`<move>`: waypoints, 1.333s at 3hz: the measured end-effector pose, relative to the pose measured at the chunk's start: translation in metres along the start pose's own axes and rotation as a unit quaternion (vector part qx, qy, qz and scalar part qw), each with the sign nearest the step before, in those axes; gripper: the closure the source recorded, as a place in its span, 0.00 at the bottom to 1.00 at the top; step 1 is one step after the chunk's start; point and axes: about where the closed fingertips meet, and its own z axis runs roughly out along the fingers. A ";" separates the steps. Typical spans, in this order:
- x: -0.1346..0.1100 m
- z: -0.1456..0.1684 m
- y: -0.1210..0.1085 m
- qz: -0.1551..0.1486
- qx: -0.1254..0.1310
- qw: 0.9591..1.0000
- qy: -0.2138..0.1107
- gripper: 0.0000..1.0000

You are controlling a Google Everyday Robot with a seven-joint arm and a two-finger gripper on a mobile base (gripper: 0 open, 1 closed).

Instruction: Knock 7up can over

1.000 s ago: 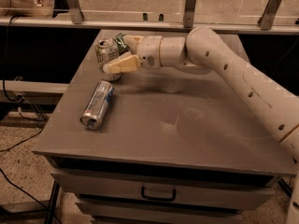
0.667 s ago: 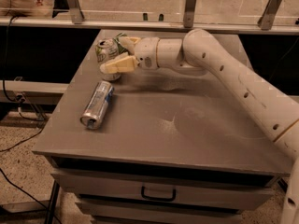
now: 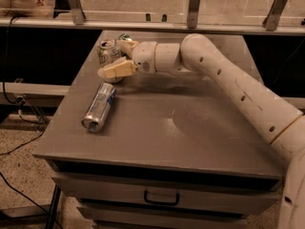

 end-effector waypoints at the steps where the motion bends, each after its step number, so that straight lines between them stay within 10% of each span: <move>1: 0.007 0.002 0.001 0.003 0.001 1.000 -0.006 0.17; 4: 0.013 0.001 0.003 0.007 0.006 1.000 -0.019 0.32</move>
Offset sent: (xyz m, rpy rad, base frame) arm -0.0004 -0.0043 -0.0159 0.0371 0.0009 -0.0143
